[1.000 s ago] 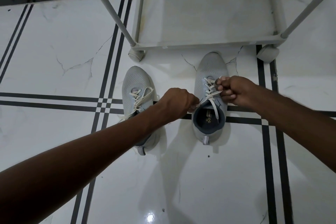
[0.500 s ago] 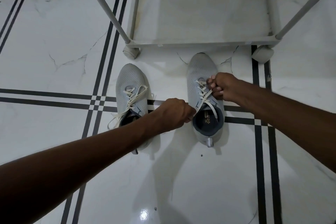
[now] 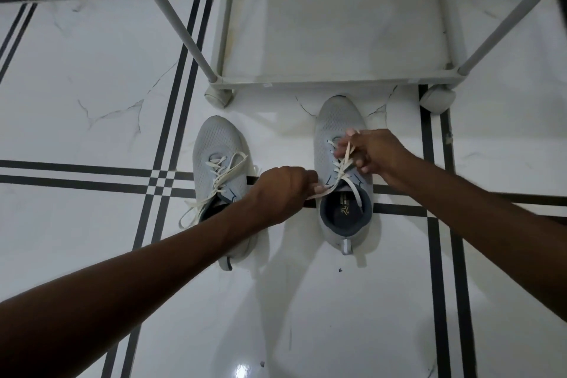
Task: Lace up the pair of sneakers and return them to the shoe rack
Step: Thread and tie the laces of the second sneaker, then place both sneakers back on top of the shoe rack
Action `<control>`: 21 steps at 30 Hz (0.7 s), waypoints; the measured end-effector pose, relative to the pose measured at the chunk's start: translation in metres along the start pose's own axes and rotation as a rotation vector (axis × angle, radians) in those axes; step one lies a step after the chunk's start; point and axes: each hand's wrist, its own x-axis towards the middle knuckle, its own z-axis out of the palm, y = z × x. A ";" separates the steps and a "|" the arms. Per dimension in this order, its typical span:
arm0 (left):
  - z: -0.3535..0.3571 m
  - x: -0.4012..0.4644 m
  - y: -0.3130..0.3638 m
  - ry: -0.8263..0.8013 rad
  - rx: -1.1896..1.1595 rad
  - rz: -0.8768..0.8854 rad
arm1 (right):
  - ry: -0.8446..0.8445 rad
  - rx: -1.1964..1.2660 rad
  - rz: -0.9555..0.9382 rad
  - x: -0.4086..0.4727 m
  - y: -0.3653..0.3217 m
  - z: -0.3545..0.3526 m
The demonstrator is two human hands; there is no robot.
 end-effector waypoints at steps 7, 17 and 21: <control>-0.047 -0.026 -0.037 0.091 -0.190 -0.271 | 0.307 -0.626 -0.370 -0.044 0.032 -0.001; -0.014 -0.099 -0.108 0.078 -0.201 -0.597 | 0.054 -0.550 -0.131 -0.046 0.057 0.020; 0.004 -0.090 -0.098 0.270 -0.248 -0.534 | 0.056 -0.558 -0.166 -0.046 0.058 0.037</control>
